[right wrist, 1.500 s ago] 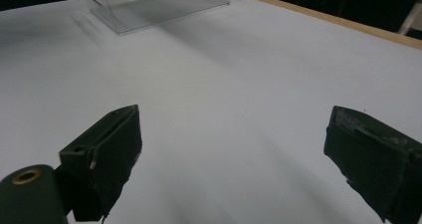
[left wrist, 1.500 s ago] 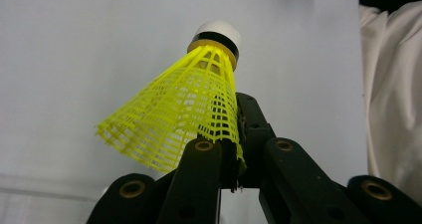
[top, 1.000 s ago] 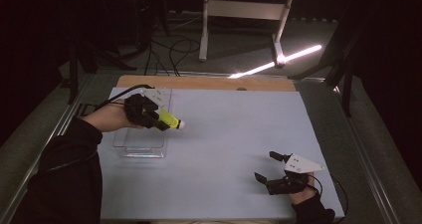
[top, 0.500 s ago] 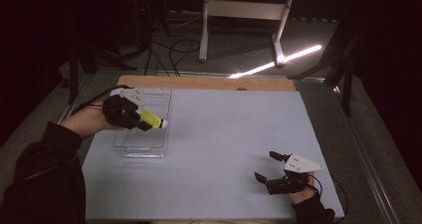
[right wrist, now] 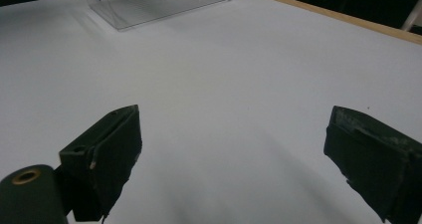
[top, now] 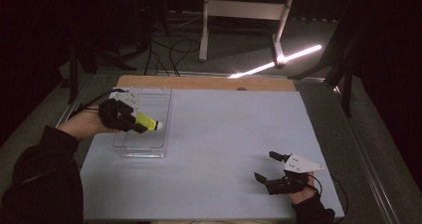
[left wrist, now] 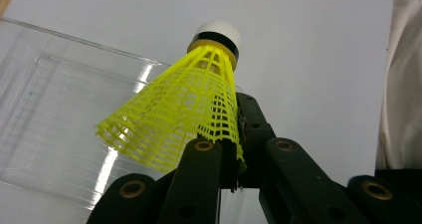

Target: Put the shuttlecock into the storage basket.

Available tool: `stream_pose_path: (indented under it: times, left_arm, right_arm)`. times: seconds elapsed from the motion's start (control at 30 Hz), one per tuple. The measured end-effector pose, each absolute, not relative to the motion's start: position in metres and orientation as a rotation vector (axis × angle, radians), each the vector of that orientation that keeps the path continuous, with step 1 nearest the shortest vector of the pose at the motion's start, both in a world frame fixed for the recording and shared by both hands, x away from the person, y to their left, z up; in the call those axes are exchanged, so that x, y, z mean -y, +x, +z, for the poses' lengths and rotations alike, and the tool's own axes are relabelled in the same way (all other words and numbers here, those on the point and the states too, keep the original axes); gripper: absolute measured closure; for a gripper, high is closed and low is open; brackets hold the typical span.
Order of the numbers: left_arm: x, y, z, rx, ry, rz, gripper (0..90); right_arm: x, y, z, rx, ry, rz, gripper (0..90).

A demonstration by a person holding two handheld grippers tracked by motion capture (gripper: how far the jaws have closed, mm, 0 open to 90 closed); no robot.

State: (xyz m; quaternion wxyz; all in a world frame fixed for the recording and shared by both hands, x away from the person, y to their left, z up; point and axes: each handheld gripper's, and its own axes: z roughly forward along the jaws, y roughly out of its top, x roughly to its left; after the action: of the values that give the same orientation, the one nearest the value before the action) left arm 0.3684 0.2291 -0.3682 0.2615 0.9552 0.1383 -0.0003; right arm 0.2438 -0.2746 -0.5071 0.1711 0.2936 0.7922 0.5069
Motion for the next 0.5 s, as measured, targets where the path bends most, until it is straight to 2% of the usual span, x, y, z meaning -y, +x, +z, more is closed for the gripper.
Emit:
stream_pose_path:
  times: [0.5]
  left_arm:
    - [-0.241,0.371,-0.405,-0.454,2.621,-0.065,89.2]
  right_arm:
    - [0.274,0.244,-0.507,-2.253,0.832,1.442,8.1]
